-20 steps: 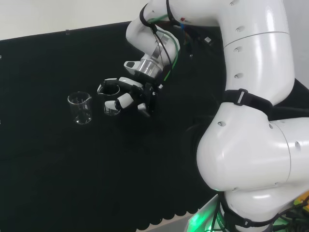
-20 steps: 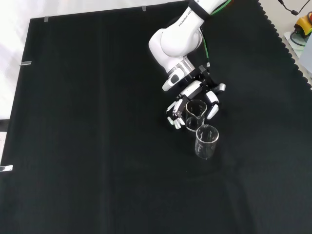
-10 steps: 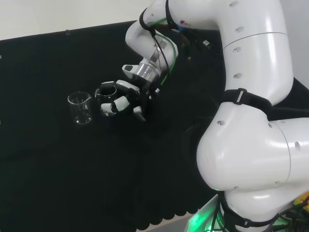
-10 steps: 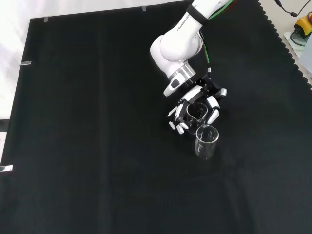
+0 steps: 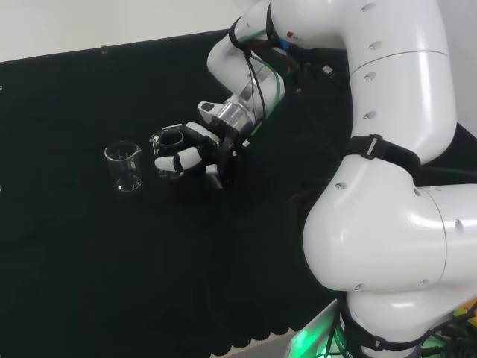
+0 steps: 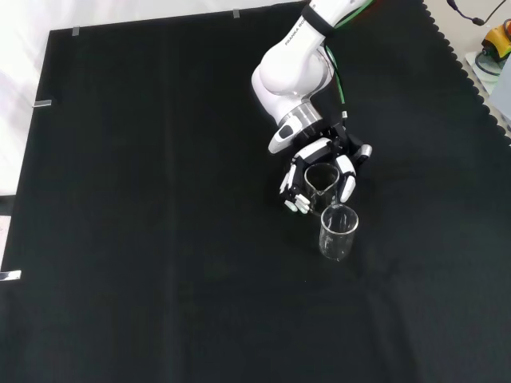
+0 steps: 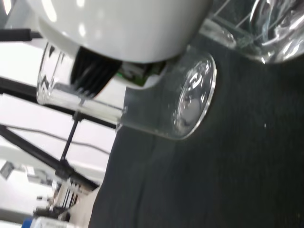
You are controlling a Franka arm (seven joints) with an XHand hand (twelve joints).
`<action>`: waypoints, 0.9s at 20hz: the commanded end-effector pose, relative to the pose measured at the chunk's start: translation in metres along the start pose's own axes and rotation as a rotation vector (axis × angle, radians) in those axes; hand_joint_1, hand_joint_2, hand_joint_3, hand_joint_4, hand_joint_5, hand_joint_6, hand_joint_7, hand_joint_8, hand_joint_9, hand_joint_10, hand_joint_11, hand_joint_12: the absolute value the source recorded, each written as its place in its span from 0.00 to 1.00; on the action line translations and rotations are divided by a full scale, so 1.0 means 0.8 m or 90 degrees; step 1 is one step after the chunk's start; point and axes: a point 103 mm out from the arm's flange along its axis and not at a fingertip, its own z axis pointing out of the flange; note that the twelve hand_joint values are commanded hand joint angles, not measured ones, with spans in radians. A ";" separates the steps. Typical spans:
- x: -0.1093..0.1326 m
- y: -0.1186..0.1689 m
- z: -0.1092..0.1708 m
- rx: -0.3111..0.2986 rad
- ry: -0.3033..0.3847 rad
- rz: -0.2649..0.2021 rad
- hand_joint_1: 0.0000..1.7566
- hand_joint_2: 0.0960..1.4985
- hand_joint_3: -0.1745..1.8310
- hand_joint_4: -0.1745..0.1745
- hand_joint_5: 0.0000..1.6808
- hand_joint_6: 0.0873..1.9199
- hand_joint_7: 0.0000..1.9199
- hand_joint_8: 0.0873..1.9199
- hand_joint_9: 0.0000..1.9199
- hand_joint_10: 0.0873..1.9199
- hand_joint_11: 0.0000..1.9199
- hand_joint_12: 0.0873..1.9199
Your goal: Pick up the beaker on the right.
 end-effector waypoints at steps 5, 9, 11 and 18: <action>0.042 -0.002 -0.040 -0.085 -0.098 -0.008 0.82 0.31 0.50 0.00 0.71 0.36 0.74 0.27 0.70 0.33 0.58 0.40; 0.052 -0.005 -0.053 -0.095 -0.100 -0.016 0.82 0.31 0.50 0.00 0.71 0.34 0.75 0.24 0.71 0.32 0.58 0.39; 0.055 -0.004 -0.053 -0.095 -0.107 -0.017 0.82 0.31 0.50 0.00 0.71 0.34 0.75 0.24 0.71 0.32 0.58 0.39; 0.056 -0.010 -0.061 -0.098 -0.096 -0.020 0.82 0.30 0.50 0.00 0.73 0.30 0.77 0.20 0.75 0.27 0.60 0.38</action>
